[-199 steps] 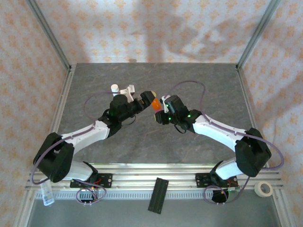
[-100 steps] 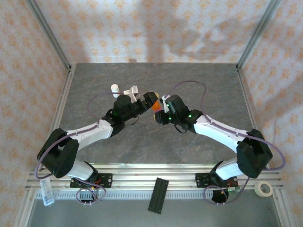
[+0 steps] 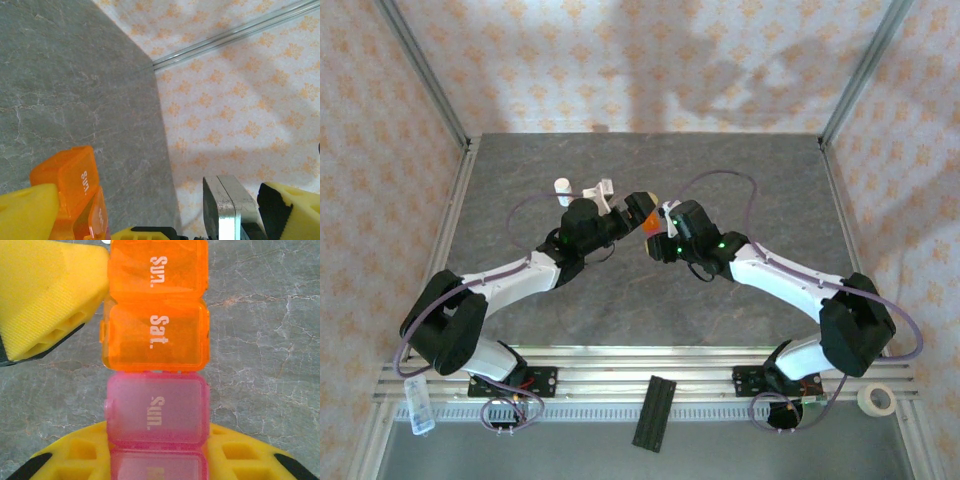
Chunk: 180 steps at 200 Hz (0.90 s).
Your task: Sort the pills into containers
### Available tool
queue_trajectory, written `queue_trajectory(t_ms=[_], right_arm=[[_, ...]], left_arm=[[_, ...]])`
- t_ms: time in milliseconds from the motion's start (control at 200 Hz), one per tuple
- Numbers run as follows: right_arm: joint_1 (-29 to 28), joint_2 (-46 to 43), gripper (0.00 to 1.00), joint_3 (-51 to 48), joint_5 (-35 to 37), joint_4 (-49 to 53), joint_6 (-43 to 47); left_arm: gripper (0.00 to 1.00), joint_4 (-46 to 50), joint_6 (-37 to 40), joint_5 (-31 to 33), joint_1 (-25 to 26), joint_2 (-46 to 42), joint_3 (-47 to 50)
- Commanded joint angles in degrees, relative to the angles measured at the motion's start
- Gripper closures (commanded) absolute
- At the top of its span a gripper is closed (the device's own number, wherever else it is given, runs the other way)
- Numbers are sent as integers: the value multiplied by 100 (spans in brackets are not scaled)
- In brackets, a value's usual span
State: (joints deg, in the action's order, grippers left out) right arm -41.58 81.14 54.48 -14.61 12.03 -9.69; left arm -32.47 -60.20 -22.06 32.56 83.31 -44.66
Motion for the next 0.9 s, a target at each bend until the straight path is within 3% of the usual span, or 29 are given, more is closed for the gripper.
queue_trajectory(t_ms=[0, 896], right_arm=[[-8, -73, 78, 107, -59, -100, -7], [-8, 39, 79, 160, 20, -97, -47]], left_arm=[[0, -294, -66, -58, 93, 28, -219], [0, -1003, -677, -48, 291, -39, -310]])
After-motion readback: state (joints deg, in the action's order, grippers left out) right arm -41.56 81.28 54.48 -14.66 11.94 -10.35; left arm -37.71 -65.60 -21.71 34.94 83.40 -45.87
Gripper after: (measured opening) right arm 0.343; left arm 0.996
